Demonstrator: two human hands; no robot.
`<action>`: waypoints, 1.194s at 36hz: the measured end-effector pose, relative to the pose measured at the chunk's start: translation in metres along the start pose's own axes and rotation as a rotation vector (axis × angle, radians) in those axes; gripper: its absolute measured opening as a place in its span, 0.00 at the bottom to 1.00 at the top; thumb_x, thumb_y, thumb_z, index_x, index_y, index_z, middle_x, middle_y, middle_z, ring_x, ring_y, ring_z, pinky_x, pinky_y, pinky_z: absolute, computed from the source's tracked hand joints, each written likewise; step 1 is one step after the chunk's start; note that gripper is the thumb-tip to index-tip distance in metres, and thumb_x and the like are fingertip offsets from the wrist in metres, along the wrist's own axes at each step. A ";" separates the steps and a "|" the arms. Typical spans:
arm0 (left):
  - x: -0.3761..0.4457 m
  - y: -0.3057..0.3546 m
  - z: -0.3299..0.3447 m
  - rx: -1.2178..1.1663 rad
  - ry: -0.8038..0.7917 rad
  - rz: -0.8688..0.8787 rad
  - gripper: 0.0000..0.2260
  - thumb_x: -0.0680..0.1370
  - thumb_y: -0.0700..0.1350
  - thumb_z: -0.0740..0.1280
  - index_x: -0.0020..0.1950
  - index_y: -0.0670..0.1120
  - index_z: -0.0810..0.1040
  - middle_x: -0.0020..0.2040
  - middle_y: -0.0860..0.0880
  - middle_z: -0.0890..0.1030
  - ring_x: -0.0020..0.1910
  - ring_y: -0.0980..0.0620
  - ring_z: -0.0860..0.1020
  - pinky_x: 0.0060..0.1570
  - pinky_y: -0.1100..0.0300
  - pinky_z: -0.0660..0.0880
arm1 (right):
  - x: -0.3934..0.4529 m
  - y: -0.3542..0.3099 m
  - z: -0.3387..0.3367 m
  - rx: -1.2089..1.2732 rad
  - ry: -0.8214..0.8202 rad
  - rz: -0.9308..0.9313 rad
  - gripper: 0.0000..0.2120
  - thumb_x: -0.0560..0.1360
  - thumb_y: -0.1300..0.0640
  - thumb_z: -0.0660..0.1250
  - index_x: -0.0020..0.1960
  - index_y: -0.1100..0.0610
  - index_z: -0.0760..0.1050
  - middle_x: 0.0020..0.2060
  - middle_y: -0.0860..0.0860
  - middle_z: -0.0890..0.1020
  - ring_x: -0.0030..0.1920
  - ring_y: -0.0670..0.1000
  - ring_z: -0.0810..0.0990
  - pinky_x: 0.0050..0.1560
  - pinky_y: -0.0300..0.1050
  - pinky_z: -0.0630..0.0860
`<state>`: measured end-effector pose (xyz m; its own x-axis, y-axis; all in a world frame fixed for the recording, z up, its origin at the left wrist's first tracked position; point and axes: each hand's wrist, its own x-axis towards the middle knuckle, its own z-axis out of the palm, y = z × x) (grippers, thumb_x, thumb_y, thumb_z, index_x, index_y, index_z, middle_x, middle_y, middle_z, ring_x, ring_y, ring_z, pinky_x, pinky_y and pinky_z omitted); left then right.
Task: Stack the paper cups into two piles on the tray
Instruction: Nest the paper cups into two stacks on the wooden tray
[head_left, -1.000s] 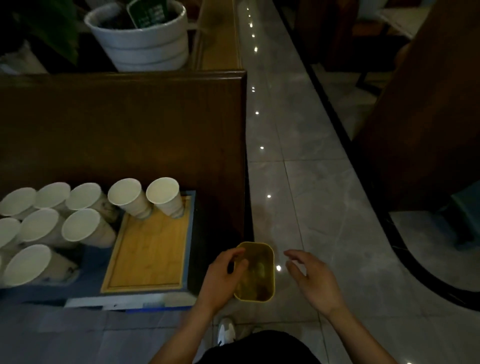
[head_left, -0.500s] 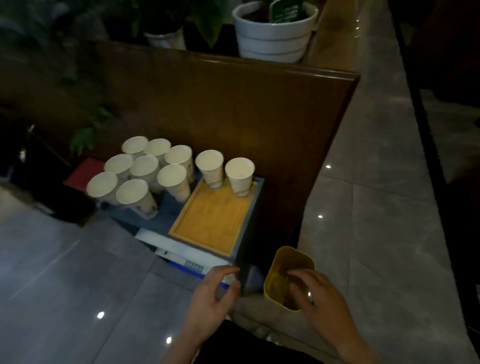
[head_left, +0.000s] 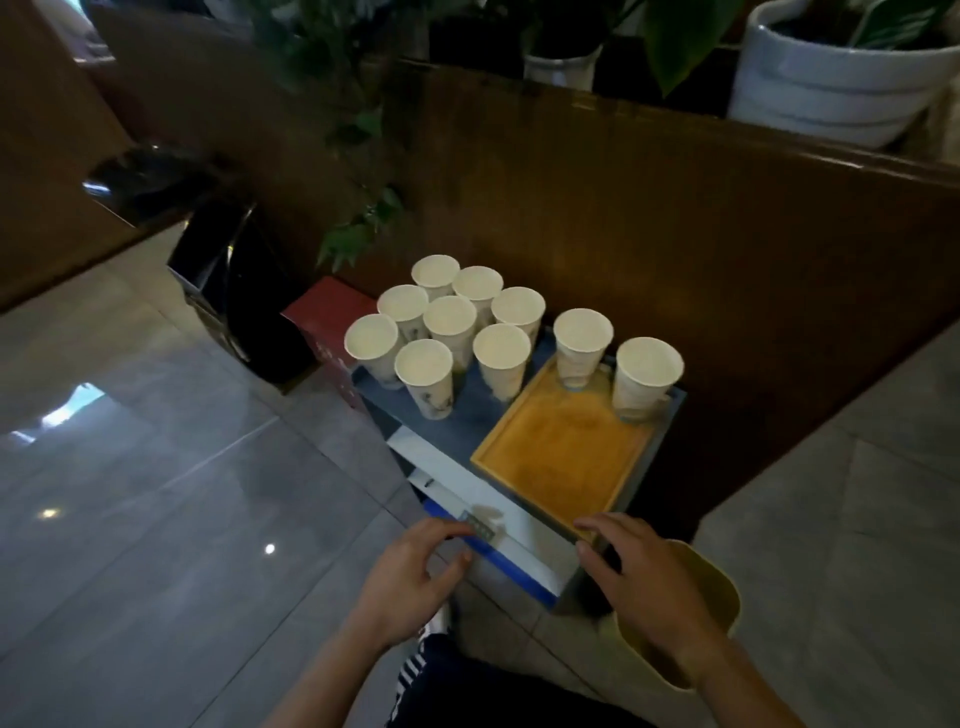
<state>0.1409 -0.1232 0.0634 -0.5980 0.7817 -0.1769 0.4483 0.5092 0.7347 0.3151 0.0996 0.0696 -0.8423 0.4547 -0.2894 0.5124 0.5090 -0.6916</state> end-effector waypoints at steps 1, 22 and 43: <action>0.004 -0.006 -0.007 0.010 -0.004 0.005 0.09 0.80 0.53 0.65 0.58 0.63 0.76 0.58 0.63 0.77 0.59 0.67 0.73 0.59 0.71 0.68 | 0.007 -0.007 0.005 0.009 0.006 -0.001 0.10 0.79 0.44 0.60 0.60 0.37 0.72 0.54 0.34 0.72 0.53 0.35 0.72 0.52 0.33 0.70; 0.119 -0.121 -0.130 0.135 -0.037 0.191 0.14 0.76 0.64 0.60 0.62 0.65 0.71 0.60 0.67 0.73 0.59 0.66 0.74 0.55 0.68 0.72 | 0.133 -0.111 0.082 0.017 0.206 0.052 0.20 0.74 0.34 0.56 0.62 0.39 0.73 0.59 0.37 0.76 0.57 0.40 0.74 0.54 0.39 0.74; 0.213 -0.142 -0.170 0.106 0.365 0.182 0.39 0.69 0.65 0.70 0.76 0.55 0.60 0.74 0.50 0.61 0.72 0.50 0.64 0.63 0.54 0.68 | 0.233 -0.153 0.110 0.405 0.357 0.174 0.53 0.60 0.42 0.80 0.76 0.44 0.53 0.74 0.46 0.65 0.73 0.48 0.64 0.67 0.56 0.70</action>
<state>-0.1634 -0.0903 0.0328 -0.6901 0.6933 0.2074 0.6229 0.4233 0.6579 0.0222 0.0468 0.0354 -0.6061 0.7618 -0.2287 0.4742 0.1153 -0.8728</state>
